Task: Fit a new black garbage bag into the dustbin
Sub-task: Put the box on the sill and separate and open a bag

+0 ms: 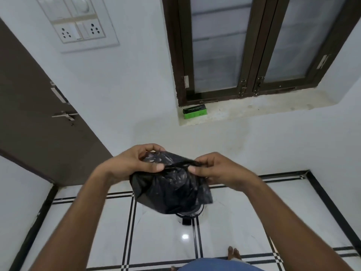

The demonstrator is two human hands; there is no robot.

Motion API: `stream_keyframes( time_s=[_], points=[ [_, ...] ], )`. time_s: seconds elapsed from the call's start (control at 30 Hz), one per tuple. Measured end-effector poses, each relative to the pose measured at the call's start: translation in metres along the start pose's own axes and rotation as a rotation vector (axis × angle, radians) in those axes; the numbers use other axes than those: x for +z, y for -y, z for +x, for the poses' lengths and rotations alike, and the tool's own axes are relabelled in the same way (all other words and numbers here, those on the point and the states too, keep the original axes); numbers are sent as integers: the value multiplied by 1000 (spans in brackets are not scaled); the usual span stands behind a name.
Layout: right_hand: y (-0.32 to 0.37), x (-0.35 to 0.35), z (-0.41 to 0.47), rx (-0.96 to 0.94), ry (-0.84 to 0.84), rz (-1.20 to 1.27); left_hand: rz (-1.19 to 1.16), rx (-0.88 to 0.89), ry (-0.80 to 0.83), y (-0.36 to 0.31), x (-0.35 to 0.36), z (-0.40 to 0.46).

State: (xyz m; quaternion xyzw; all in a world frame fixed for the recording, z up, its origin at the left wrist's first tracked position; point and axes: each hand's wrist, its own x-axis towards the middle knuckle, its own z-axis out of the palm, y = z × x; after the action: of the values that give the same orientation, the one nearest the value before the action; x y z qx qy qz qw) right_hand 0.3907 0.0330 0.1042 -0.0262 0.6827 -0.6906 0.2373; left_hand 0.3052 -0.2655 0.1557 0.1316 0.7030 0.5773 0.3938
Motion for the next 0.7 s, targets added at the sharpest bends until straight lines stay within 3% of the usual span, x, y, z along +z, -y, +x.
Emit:
stream_keyframes(
  time_s=[0.07, 0.1, 0.13, 0.2, 0.23, 0.27, 0.33, 0.4, 0.43, 0.57, 0.7],
  points=[
    [6, -8, -2, -9, 19, 103, 247, -65, 29, -1, -33, -6],
    [8, -10, -2, -16, 8, 170, 376, -60, -59, 0, -44, -6],
    [10, -10, 0, -23, -15, 228, 507, -39, -229, 2, -53, -3],
    [14, -5, 4, -43, -107, 248, 716, 114, -721, 4, -49, 2],
    [15, -1, 7, -64, -185, 210, 727, 249, -914, -1, -31, 1],
    [17, 7, 11, -89, -271, 168, 609, 382, -967, -6, -11, 0],
    [20, 22, 20, -135, -422, 130, 357, 381, -735, -15, 31, 2],
    [21, 34, 28, -184, -478, 117, 281, 242, -494, -13, 59, 14],
    [21, 37, 31, -190, -476, 128, 268, 208, -459, -7, 65, 20],
    [14, 38, 37, -133, -435, 263, -24, 167, -460, 13, 58, 31],
    [2, 29, 39, -86, -509, 345, -211, 155, -550, 27, 47, 36]
  ],
)
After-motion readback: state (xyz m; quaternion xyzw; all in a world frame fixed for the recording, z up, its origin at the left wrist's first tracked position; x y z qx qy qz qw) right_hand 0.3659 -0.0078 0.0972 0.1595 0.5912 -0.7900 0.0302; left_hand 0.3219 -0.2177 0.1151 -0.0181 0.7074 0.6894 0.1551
